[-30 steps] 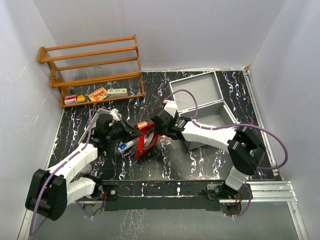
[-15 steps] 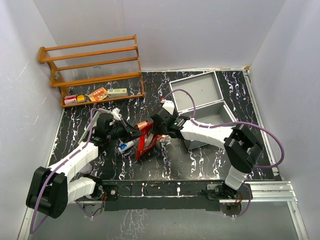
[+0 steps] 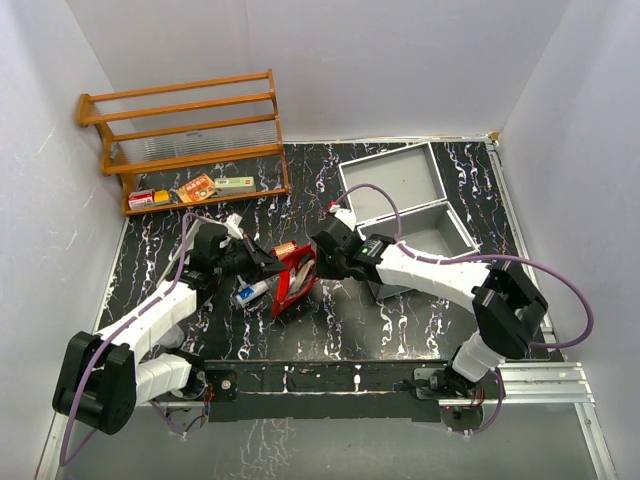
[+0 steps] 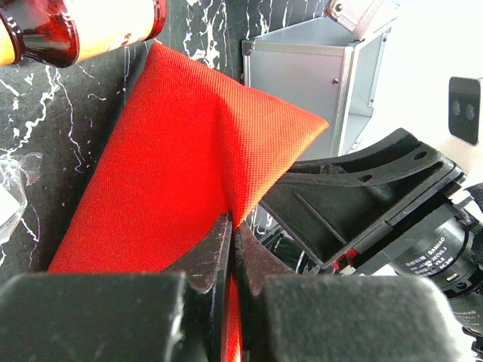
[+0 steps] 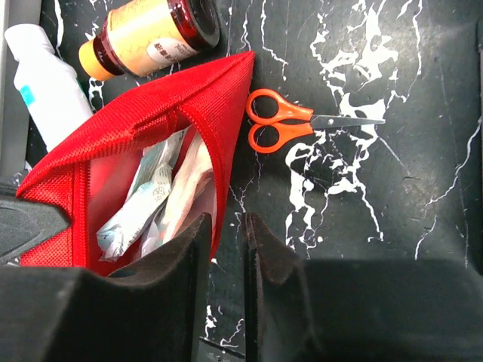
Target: Organize the medicine kit
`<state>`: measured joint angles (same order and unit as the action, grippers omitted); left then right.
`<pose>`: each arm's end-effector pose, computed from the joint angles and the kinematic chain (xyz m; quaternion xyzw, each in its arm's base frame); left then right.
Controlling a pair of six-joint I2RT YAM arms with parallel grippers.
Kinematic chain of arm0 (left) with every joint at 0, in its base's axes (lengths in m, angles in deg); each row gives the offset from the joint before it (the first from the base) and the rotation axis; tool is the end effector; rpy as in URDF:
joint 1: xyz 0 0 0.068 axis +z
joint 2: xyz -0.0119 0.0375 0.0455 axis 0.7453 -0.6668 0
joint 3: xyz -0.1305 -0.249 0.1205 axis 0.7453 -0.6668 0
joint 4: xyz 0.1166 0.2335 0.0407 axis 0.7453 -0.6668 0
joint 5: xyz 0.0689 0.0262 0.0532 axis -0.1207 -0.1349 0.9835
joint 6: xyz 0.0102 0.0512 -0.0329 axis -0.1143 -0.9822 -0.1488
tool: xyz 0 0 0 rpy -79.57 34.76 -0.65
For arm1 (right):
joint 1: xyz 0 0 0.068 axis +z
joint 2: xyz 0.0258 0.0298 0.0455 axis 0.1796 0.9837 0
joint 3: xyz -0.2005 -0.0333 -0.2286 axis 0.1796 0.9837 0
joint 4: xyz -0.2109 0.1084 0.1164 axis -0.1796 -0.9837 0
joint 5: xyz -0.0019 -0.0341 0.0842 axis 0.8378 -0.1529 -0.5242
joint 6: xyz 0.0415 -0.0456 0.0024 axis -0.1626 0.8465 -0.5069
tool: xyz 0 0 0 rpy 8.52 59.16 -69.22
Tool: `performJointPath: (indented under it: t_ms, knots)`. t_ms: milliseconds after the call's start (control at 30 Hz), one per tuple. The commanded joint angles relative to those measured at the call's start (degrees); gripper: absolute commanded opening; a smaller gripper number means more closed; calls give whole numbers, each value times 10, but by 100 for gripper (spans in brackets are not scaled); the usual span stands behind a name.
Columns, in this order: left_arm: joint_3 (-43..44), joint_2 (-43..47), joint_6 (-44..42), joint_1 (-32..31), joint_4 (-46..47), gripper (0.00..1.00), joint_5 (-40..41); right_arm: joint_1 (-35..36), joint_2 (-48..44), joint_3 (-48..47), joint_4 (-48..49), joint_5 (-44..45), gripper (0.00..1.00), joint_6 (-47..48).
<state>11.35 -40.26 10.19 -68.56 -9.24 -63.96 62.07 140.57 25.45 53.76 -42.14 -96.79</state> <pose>0.2090 -0.1019 0.2422 -0.1507 0.8248 -0.4857 0.2471 0.2186 0.2624 0.2568 0.0106 0.9465 0.1785 0.2687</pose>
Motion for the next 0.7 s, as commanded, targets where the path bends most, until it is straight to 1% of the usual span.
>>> performJointPath:
  t_ms: [0,100,133,267,433,467,500,567,600,667]
  knots:
    - [24,4,-10,-2,-5,0,-21,0,3,-11,2,-25,16,-6]
    - [28,2,-22,-2,-13,0,-22,0,5,-16,1,-24,3,-6]
    - [30,1,-28,-1,-17,0,-24,0,3,-18,2,-24,1,-8]
    - [49,-9,-75,-1,-57,0,-29,0,3,-31,-3,-24,0,-14]
    - [99,-28,-161,-1,-154,0,-18,0,5,-52,-19,-8,0,-22]
    - [109,-29,-170,-1,-167,0,-14,0,3,-55,-21,-7,4,-22]
    - [114,-28,-174,-2,-175,0,-7,0,1,-58,-22,-5,12,-22]
    - [118,-24,-172,-2,-181,0,8,0,-4,-61,-25,4,23,-20]
    - [119,-21,-169,-1,-181,0,16,0,-7,-60,-28,11,27,-18]
    - [119,-13,-160,-1,-179,0,32,0,-15,-58,-35,30,31,-17]
